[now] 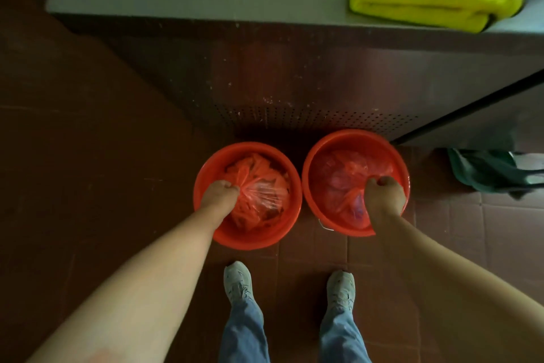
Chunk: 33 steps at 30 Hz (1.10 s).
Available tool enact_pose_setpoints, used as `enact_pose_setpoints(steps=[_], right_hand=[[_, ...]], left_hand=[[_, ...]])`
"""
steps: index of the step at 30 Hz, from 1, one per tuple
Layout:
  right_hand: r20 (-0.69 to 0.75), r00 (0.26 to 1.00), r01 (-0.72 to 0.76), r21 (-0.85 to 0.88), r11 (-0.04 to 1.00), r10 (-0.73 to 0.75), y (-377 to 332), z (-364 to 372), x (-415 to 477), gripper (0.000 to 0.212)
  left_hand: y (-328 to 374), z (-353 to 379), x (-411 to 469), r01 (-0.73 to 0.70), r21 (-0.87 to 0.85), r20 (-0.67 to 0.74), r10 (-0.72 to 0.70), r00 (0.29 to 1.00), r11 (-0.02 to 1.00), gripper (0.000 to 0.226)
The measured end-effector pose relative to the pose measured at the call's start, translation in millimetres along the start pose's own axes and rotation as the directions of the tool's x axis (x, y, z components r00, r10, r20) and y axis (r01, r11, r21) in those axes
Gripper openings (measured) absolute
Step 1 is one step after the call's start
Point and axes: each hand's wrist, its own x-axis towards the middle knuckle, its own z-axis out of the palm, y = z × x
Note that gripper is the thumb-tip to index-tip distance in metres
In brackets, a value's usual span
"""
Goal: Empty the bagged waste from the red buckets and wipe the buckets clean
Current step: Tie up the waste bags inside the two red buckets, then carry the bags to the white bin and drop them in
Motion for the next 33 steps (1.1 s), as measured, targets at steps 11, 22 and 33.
enact_pose_setpoints(steps=[11, 22, 33], right_hand=[[-0.024, 0.995, 0.095, 0.078, 0.992, -0.093, -41.1, -69.5, -27.0, 0.014], [0.018, 0.998, 0.064, 0.161, 0.985, -0.068, -53.1, -96.7, -68.1, 0.018], [-0.002, 0.999, 0.04, 0.25, 0.967, -0.041, -102.4, -190.0, -135.4, 0.021]], left_hand=[[56.8, -25.1, -68.5, -0.074, 0.027, -0.098, 0.076, 0.992, 0.997, 0.031], [81.5, -46.8, -120.7, -0.109, 0.162, -0.091, 0.125, 0.988, 0.981, 0.038], [134.1, -100.2, -219.9, -0.165, 0.02, -0.043, 0.166, 0.985, 0.986, 0.036]])
